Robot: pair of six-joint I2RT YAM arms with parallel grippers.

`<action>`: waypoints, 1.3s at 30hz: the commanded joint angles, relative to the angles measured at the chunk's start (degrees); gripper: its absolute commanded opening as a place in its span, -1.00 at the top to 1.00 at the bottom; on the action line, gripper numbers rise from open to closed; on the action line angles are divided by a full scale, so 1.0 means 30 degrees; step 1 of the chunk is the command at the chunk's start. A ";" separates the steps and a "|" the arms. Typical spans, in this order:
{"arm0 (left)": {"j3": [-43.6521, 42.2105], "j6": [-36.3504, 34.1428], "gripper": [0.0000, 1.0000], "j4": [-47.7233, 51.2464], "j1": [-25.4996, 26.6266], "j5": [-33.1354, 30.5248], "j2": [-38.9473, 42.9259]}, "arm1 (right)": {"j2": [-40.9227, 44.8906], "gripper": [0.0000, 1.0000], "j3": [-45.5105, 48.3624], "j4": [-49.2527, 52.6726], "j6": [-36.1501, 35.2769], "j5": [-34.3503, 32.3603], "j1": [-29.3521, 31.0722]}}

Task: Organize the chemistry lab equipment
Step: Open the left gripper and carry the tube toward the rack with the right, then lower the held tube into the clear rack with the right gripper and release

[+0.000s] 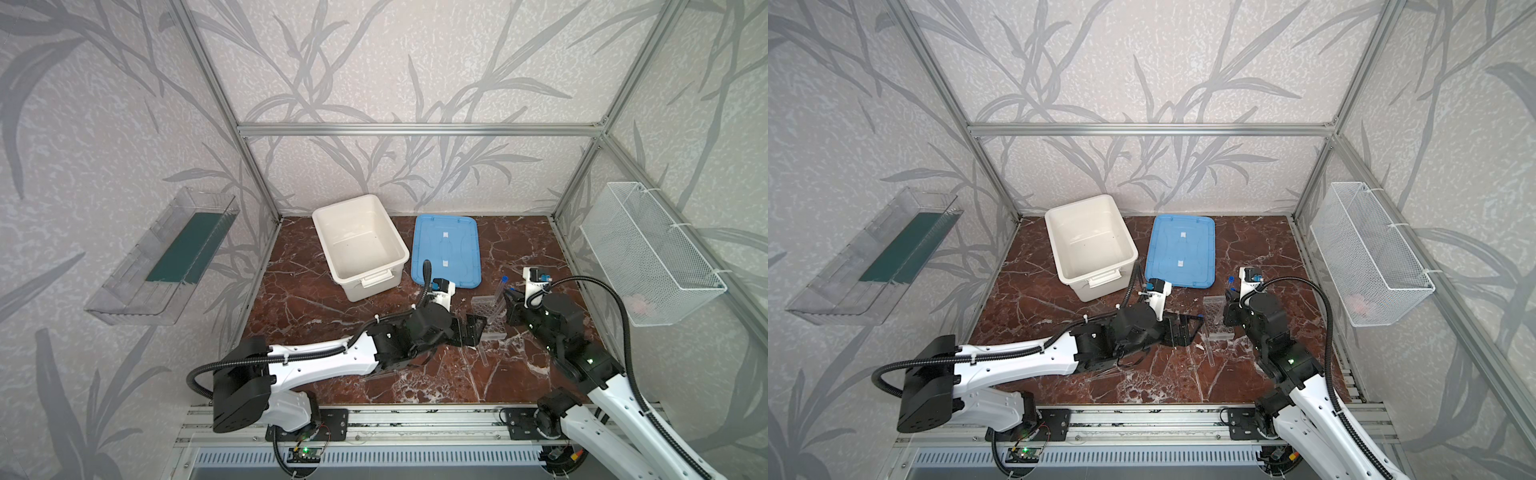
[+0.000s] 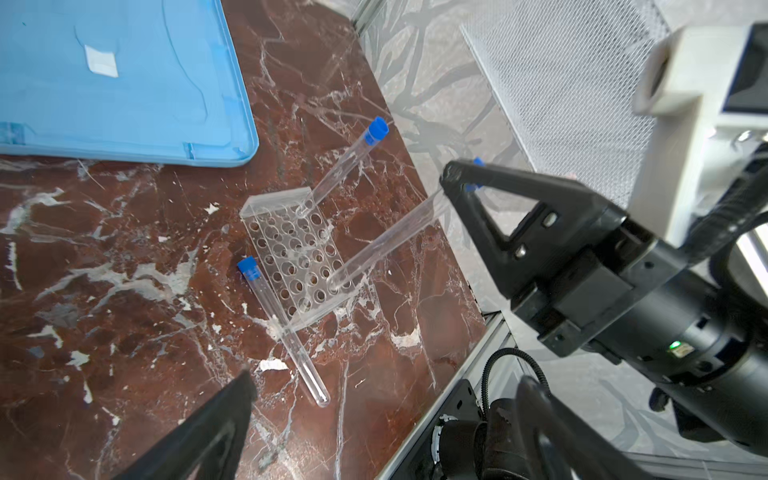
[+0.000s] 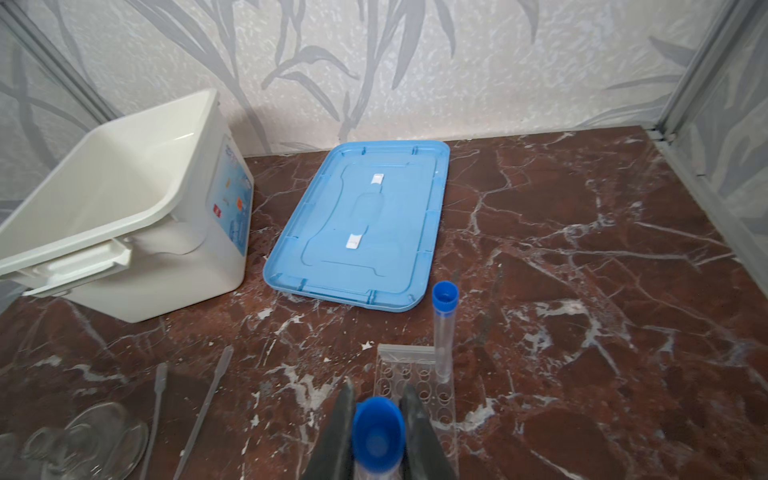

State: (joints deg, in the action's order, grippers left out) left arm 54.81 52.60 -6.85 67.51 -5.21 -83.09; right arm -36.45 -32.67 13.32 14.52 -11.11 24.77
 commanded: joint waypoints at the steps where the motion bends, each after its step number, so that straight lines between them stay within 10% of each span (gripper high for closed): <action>1: 0.0743 0.0832 -0.98 0.0620 0.0059 0.0549 -0.0919 | -0.0005 0.62 0.0467 -0.2169 -0.1631 -0.1816 -0.0049; 39: 0.4041 0.0816 -0.98 0.1937 0.0035 0.1460 -0.5233 | -0.3220 0.63 0.3737 -0.7897 -0.1210 -0.2976 -0.0558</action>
State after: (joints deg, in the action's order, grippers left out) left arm 66.61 54.65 -0.67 67.57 -0.30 -98.15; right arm -45.34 -21.78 -8.51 9.87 -19.55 23.29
